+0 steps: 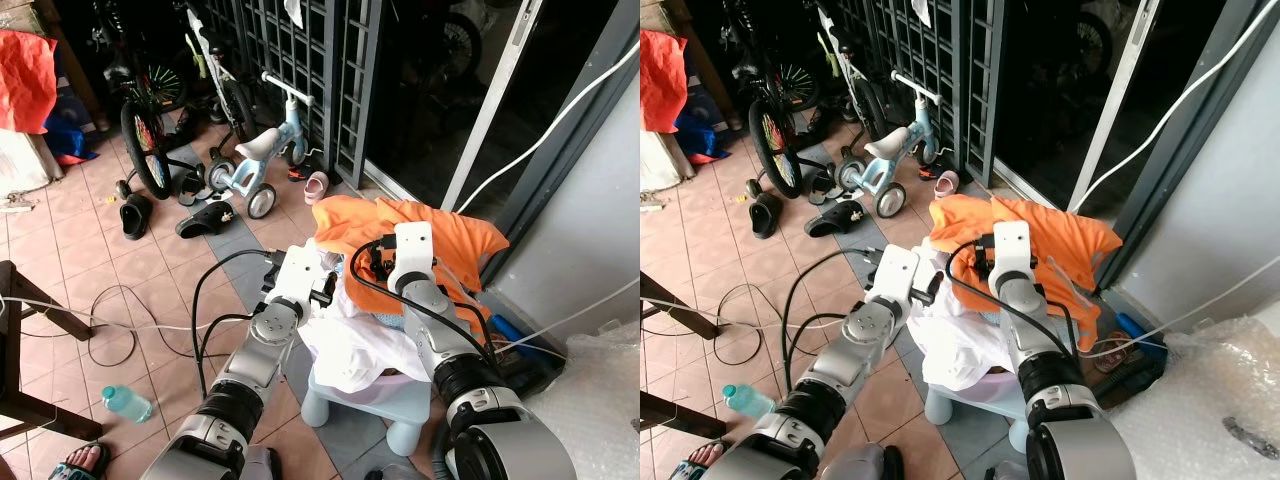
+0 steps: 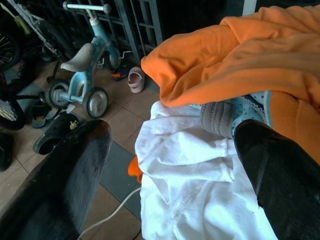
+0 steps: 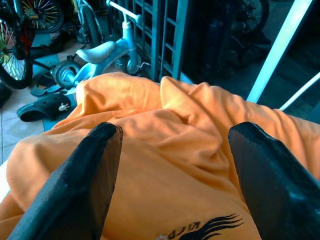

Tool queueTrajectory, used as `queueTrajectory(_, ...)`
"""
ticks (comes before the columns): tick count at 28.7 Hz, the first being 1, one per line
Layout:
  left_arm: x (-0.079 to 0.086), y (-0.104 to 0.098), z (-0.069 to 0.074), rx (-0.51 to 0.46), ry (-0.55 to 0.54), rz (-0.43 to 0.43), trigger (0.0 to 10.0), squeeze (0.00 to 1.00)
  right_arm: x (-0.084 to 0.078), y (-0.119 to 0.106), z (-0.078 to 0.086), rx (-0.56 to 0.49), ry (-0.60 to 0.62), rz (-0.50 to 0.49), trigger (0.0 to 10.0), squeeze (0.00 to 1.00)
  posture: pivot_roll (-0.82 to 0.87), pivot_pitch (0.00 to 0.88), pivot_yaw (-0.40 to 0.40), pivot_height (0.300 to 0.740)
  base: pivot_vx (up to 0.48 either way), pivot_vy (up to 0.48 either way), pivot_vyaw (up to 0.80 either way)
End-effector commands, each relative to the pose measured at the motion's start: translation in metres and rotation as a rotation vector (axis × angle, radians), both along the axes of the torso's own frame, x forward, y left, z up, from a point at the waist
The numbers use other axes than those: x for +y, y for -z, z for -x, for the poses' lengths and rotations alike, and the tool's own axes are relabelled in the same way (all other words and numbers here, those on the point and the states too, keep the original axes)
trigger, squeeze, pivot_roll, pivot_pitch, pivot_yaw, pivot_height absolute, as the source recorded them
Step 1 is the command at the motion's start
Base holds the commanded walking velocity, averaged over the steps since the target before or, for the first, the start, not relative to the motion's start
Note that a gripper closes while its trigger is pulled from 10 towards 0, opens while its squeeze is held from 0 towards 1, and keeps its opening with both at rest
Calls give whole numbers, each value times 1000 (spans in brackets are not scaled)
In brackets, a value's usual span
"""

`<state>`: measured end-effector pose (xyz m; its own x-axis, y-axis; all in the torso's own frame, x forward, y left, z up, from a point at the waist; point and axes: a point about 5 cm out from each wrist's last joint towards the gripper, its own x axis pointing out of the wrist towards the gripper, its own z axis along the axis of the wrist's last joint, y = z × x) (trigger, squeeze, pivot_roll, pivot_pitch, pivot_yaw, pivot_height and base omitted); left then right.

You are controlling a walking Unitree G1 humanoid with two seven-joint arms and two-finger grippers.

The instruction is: Clothes washing

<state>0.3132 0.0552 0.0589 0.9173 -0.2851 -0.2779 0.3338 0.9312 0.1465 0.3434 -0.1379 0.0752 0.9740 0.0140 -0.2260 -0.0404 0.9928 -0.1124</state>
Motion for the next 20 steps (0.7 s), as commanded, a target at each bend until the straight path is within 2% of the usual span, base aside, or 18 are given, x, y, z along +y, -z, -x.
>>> queueTrajectory(1, -7, -11, -3, -57, 17, 2, 10000, 0, 1, 3, 3, 4, 6, -3, 10000, 0, -133, 0, 95, 740, 0, 0, 0)
queueTrajectory(3, -10, -9, 0, -65, 36, -9, 10000, 0, -1, 12, 9, 26, 19, -23, 10000, 0, -113, 0, 76, 740, 0, 0, 0)
queueTrajectory(6, -7, -9, 0, -71, 16, -1, 10000, 0, -2, 19, 16, 44, 33, -51, 10000, 0, -95, 0, 57, 740, 0, 0, 0)
queueTrajectory(8, 5, -10, 1, -90, -36, 18, 10000, 0, -5, 15, 18, 1, 32, -70, 10000, 0, -74, 0, 39, 740, 0, 0, 0)
queueTrajectory(10, 33, -19, 6, -174, -107, 103, 10000, 0, -13, 6, 25, -80, 19, -55, 10000, 0, -71, 0, 26, 740, 0, 0, 0)
queueTrajectory(11, 39, -22, 8, -192, -116, 124, 10000, 0, -15, 4, 27, -94, 16, -52, 10000, 0, -71, 0, 24, 740, 0, 0, 0)
queueTrajectory(12, 39, -22, 8, -192, -116, 124, 10000, 0, -15, 4, 27, -94, 16, -52, 10000, 0, -71, 0, 24, 740, 0, 0, 0)
queueTrajectory(14, 61, -20, 14, -200, -179, 91, 10000, 0, -25, 0, 34, -125, 21, -48, 10000, 0, -68, 0, 19, 740, 0, 0, 0)
queueTrajectory(17, 92, -21, 30, -192, -253, 94, 10000, 0, -47, -5, 48, -149, 66, -60, 10000, 0, -55, 0, 2, 740, 0, 0, 0)
queueTrajectory(20, 102, -22, 42, -190, -285, 97, 10000, 0, -55, -5, 55, -138, 91, -71, 10000, 0, -53, 0, 8, 740, 0, 0, 0)
